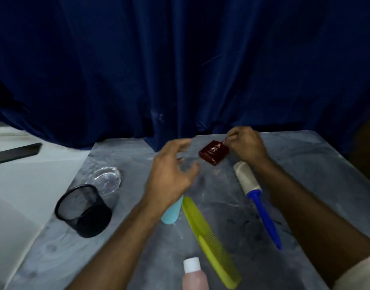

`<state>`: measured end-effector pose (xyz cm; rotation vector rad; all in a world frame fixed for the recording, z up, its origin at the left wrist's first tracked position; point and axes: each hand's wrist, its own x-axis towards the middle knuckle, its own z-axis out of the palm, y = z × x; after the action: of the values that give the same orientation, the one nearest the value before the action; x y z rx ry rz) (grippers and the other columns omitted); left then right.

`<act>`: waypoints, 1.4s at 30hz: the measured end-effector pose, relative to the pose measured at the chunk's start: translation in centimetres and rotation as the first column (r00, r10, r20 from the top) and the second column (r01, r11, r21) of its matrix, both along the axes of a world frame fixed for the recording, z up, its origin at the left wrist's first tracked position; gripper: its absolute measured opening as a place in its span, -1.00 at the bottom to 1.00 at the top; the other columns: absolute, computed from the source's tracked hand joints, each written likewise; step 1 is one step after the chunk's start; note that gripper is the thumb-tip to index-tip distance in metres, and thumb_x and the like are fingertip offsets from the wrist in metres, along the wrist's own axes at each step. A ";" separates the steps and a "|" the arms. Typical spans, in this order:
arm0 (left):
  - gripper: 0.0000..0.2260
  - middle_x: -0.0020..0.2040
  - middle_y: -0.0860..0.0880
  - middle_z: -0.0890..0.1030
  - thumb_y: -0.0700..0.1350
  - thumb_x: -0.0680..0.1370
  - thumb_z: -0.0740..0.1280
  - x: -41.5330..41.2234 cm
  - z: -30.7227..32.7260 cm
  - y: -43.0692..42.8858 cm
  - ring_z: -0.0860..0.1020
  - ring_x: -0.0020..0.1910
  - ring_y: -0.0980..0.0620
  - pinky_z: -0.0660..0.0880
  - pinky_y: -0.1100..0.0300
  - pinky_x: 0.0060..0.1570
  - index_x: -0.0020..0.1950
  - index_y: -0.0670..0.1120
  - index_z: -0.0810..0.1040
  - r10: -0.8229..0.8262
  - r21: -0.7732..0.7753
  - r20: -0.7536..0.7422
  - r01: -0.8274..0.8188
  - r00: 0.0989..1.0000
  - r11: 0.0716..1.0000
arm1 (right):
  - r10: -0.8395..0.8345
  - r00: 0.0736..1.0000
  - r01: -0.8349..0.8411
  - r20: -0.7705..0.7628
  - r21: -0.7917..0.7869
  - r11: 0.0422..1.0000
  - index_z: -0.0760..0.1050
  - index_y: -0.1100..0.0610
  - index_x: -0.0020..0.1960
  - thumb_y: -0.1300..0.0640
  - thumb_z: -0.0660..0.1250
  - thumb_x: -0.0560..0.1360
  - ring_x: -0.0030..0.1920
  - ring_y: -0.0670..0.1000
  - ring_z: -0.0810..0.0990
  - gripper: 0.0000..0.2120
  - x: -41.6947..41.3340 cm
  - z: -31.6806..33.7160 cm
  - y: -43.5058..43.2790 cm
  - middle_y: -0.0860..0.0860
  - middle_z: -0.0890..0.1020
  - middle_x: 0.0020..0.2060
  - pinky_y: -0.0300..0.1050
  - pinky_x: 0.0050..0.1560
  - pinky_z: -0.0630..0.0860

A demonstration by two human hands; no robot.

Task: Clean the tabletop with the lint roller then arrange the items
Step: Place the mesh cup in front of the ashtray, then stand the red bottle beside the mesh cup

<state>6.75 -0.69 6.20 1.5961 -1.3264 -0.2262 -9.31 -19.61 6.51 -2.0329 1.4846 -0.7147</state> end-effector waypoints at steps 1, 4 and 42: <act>-0.47 0.34 -0.03 0.62 -0.05 0.49 0.54 -0.4 -0.2 -2.9 0.61 0.29 0.08 0.58 0.12 0.30 0.45 -0.08 0.55 -0.019 0.092 0.055 0.014 0.998 0.996 | -0.015 0.999 0.016 -0.046 0.022 1.000 0.67 0.09 0.00 0.10 0.47 0.48 -0.01 0.08 0.68 -0.88 -0.4 -0.3 -0.9 0.04 0.73 -0.11 -0.12 0.00 0.54; -0.29 0.43 -0.12 0.56 0.10 0.46 0.56 -1.6 -0.8 -10.1 0.57 0.38 -0.09 0.51 0.04 0.38 0.54 -0.13 0.47 -0.054 0.342 0.225 -0.027 0.973 0.939 | -0.026 0.987 0.033 -0.158 0.044 0.998 0.65 0.10 -0.04 0.04 0.46 0.49 0.02 0.14 0.66 -0.86 -0.3 -0.9 -2.8 0.09 0.71 -0.09 -0.10 -0.03 0.51; -0.45 0.21 0.16 0.67 -0.33 0.46 0.35 6.2 -6.1 1.8 0.63 0.22 0.25 0.53 0.29 0.25 0.44 -0.01 0.54 0.390 -0.053 -0.319 -0.427 0.864 0.903 | 0.531 0.785 -0.552 0.319 -0.029 0.833 0.47 -0.09 0.06 -0.14 0.44 0.30 -0.17 0.12 0.71 -0.62 14.6 -3.4 8.7 -0.01 0.73 -0.14 0.26 0.00 0.64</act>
<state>12.99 1.15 0.13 1.6229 -0.7295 -0.1168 5.33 -10.96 3.15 -2.0313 0.6721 -0.6878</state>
